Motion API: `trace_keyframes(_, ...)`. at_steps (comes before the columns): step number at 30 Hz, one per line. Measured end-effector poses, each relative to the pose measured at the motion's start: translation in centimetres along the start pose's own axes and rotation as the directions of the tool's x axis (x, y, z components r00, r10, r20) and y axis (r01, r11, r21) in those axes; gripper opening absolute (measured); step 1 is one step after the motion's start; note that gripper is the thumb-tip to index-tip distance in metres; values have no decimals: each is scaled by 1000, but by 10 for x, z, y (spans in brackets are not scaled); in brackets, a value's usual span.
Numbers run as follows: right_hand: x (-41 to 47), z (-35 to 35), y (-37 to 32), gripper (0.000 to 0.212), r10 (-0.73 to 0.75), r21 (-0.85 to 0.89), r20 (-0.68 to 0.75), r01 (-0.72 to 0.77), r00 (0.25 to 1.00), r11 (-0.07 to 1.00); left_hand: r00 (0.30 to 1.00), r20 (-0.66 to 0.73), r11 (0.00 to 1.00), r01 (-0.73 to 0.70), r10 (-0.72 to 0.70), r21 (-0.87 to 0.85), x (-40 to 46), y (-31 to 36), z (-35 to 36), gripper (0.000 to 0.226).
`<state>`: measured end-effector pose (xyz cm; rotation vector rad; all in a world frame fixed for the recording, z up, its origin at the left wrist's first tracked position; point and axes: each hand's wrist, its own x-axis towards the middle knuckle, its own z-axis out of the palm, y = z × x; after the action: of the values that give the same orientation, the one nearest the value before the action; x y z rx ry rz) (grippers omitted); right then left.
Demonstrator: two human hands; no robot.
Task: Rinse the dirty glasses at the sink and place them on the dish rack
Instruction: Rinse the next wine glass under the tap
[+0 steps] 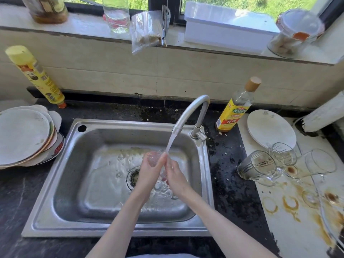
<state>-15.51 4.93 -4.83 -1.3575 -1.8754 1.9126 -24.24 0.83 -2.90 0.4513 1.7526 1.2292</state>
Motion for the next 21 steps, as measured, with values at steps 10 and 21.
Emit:
trace_keyframes(10,7,-1,-8,66,147,106,35,-150,988,983,994,28,979,111,-108,-173,22,-4,1,67)
trace_keyframes(21,9,-16,-20,70,262,277,82,-275,961,921,986,161,957,12,37,-290,30,2,-2,41)
